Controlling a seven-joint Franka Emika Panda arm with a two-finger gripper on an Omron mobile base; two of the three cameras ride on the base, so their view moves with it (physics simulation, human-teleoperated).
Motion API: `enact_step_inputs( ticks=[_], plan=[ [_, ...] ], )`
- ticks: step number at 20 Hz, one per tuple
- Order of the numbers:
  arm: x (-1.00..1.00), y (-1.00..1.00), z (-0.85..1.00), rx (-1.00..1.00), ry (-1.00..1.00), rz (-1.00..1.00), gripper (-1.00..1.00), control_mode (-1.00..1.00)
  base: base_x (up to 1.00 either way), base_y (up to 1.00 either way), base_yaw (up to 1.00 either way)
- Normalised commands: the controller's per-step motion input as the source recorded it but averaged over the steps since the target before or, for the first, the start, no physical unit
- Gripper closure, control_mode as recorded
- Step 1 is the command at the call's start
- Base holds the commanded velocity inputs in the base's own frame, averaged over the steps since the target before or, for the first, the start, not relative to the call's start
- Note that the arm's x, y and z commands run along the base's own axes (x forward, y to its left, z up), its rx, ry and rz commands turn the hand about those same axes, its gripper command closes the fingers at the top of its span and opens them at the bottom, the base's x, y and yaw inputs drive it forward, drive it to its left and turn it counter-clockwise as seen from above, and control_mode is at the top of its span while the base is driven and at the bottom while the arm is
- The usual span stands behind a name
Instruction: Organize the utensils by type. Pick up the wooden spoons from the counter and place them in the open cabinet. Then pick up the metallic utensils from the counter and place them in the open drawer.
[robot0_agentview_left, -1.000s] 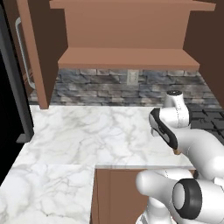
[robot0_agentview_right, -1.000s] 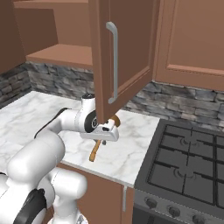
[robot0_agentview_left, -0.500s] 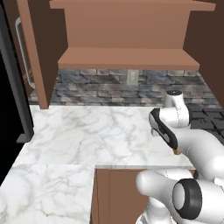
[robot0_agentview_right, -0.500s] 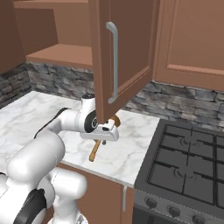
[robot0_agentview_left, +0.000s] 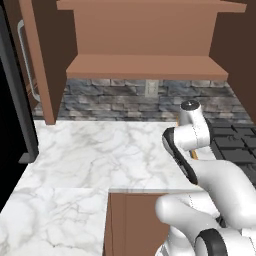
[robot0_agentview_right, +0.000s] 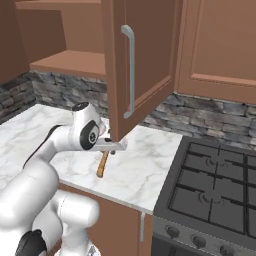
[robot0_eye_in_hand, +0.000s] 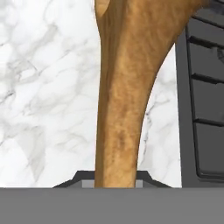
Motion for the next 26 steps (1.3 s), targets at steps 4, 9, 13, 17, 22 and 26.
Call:
enact_step_inputs(
  ticks=[4,9,13,17,22,26],
  plan=[
    [0.04,0.45,0.51,-0.39,-0.1,0.15,1.0,-1.0,0.0,0.0,0.0],
    [0.05,0.41,0.56,-0.43,-0.04,0.31,1.0,-1.0,0.0,0.0,0.0],
    [0.13,0.31,0.64,-0.31,0.0,0.45,1.0,-1.0,0.0,0.0,0.0],
    [0.25,0.15,0.64,-0.22,0.06,0.47,1.0,-1.0,0.0,0.0,0.0],
    [0.15,0.17,0.56,-0.26,0.01,0.43,1.0,-1.0,0.0,0.0,0.0],
    [0.04,0.23,0.46,-0.21,-0.01,0.1,1.0,-1.0,0.0,0.0,0.0]
  ],
)
